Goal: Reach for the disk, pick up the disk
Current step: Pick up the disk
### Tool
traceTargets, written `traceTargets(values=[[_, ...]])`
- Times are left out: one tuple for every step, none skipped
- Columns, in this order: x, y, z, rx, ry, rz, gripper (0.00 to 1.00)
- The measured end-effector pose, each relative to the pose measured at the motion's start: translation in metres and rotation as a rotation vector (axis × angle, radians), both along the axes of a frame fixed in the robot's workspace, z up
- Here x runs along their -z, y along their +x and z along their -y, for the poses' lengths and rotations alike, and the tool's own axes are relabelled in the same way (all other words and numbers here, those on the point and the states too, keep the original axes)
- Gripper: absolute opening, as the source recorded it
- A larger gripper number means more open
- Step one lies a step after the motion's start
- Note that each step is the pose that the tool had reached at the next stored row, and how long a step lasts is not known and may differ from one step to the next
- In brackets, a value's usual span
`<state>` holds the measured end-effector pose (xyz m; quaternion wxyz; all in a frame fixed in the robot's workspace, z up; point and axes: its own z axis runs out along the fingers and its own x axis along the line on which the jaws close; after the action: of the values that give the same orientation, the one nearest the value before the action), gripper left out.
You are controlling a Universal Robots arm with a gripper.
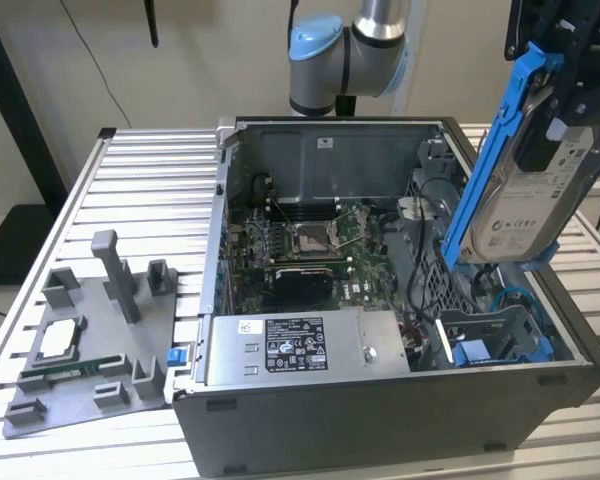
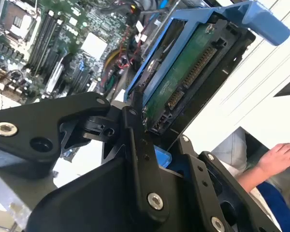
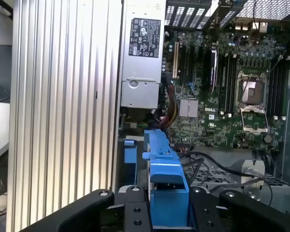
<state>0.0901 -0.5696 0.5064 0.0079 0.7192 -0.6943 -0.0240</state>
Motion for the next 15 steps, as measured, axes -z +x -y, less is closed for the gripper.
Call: traceTargets(values=[[0.0000,0.000,0.0038,0.000,0.0001,0.0000,0.00],[0.0000,0.000,0.0074,0.000,-0.0001,0.0000,0.00],[0.0001,0.000,0.0109,0.000,-0.0001,0.0000,0.00],[0.0002,0.000,0.0148,0.001,0.0000,0.0000,0.00],[0.0002,0.000,0.0185,0.001,-0.0001,0.0000,0.00],[0.0005,0.000,0.0213,0.001,-0.0003,-0.0001,0.00],[0.0015,0.000,0.0220,0.001,0.0005,0.0000,0.00],[0.0024,0.000,0.0221,0.001,0.0000,0.0001,0.00],[0.0035,0.000,0.0221,0.001,0.0000,0.0002,0.00],[0.0045,0.001,0.0221,0.001,0.0000,0.0003,0.00],[0.0053,0.003,0.0221,0.001,0.0000,0.0003,0.00],[0.0060,0.005,0.0221,0.001,0.0000,0.0002,0.00],[0.0066,0.009,0.0221,0.001,-0.0002,0.0003,0.00],[0.0071,0.012,0.0221,0.001,-0.0002,0.0002,0.00],[0.0078,0.016,0.0221,0.001,0.0001,0.0003,0.00]])
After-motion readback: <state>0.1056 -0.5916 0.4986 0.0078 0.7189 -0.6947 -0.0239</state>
